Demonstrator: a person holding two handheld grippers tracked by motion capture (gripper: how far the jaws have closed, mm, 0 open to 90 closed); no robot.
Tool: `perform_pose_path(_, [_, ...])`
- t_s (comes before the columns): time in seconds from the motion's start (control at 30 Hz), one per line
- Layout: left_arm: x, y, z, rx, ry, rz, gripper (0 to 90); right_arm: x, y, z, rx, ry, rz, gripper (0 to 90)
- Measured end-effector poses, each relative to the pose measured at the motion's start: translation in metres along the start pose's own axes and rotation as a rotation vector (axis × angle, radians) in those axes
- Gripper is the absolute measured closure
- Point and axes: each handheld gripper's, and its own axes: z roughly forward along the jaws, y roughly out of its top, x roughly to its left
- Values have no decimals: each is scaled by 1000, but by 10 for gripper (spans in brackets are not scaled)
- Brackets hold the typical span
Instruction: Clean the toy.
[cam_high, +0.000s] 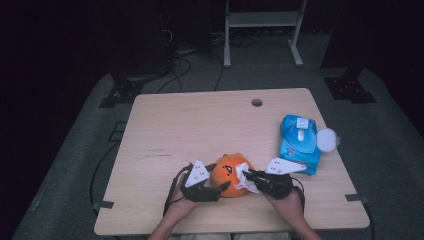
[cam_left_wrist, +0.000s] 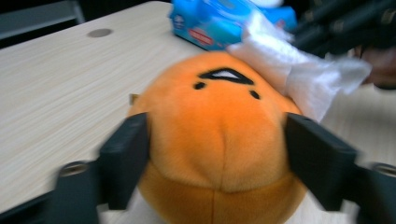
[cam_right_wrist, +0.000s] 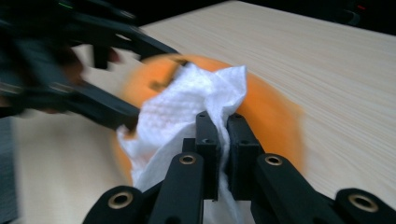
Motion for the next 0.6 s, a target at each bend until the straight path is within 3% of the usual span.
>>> perform_pose_path(0.03, [2,0,0,-2,12,-44,154,-4,-3,0,6,-16,9,842])
perform_pose_path(0.07, [2,0,1,5,8,-56,122,-8,-6,0,11,-26,17,842])
perform_pose_path(0.13, [1,-1,3,31,-11,-49,150,-8,-7,0,12,-23,30,842])
perform_pose_path(0.2, [-1,-2,4,34,-17,-1,250,-1,-3,1,5,-8,18,842])
perform_pose_path(0.27, [-6,1,3,31,-22,71,317,8,3,2,-18,43,8,840])
perform_pose_path(0.33, [-10,2,2,25,-21,131,332,14,7,2,-22,45,-39,838])
perform_pose_path(0.37, [-10,3,2,15,-27,126,331,14,10,1,-26,30,-58,839])
perform_pose_path(0.4, [-9,3,2,10,-26,119,315,11,10,-1,-26,26,-40,840])
perform_pose_path(0.47, [-6,3,1,-2,0,63,197,1,6,-2,-9,-24,-25,842])
perform_pose_path(0.5, [-4,3,1,2,9,27,168,-2,4,-2,-4,-31,-17,842])
perform_pose_path(0.57, [-1,1,4,20,-13,-19,149,-9,-2,-2,-2,-20,24,842])
perform_pose_path(0.6, [-2,0,4,31,-25,1,186,-8,-1,-1,-2,-17,27,842])
